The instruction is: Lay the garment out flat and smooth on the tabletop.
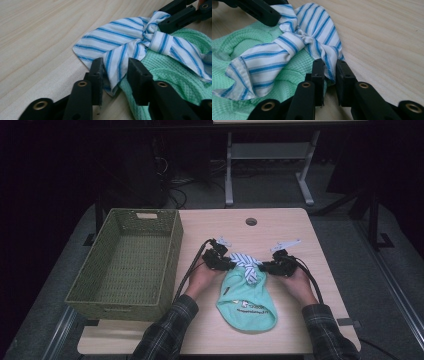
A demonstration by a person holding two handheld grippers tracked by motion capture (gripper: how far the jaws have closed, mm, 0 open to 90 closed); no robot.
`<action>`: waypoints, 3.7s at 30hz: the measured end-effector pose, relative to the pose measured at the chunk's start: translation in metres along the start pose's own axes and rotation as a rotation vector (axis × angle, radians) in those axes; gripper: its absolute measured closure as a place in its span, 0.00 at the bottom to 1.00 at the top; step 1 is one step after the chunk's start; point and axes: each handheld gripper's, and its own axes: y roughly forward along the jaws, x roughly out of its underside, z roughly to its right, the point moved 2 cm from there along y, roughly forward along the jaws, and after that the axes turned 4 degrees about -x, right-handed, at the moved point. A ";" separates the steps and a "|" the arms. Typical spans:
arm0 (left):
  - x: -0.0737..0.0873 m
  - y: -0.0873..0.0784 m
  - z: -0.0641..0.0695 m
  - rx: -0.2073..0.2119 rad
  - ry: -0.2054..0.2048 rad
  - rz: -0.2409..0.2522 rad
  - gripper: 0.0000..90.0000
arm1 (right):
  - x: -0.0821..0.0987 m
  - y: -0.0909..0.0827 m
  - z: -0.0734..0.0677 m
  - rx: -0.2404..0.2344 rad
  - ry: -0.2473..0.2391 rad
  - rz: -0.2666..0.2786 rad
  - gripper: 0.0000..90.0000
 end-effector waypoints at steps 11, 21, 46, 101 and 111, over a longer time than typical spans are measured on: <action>-0.001 -0.002 -0.001 -0.001 0.006 0.000 0.94 | 0.000 -0.001 -0.002 -0.010 0.001 -0.005 0.92; -0.008 -0.017 0.001 0.001 -0.002 0.082 0.94 | -0.007 -0.013 -0.006 0.012 -0.010 0.028 0.93; -0.028 -0.063 0.016 -0.012 0.064 0.231 0.93 | -0.022 -0.055 -0.025 0.044 -0.078 0.164 0.93; 0.058 -0.113 0.071 0.022 0.203 0.297 0.92 | 0.033 -0.068 -0.113 -0.002 -0.251 0.199 0.91; 0.029 -0.117 0.062 -0.011 0.215 0.353 0.93 | 0.009 -0.078 -0.098 0.062 -0.258 0.254 0.92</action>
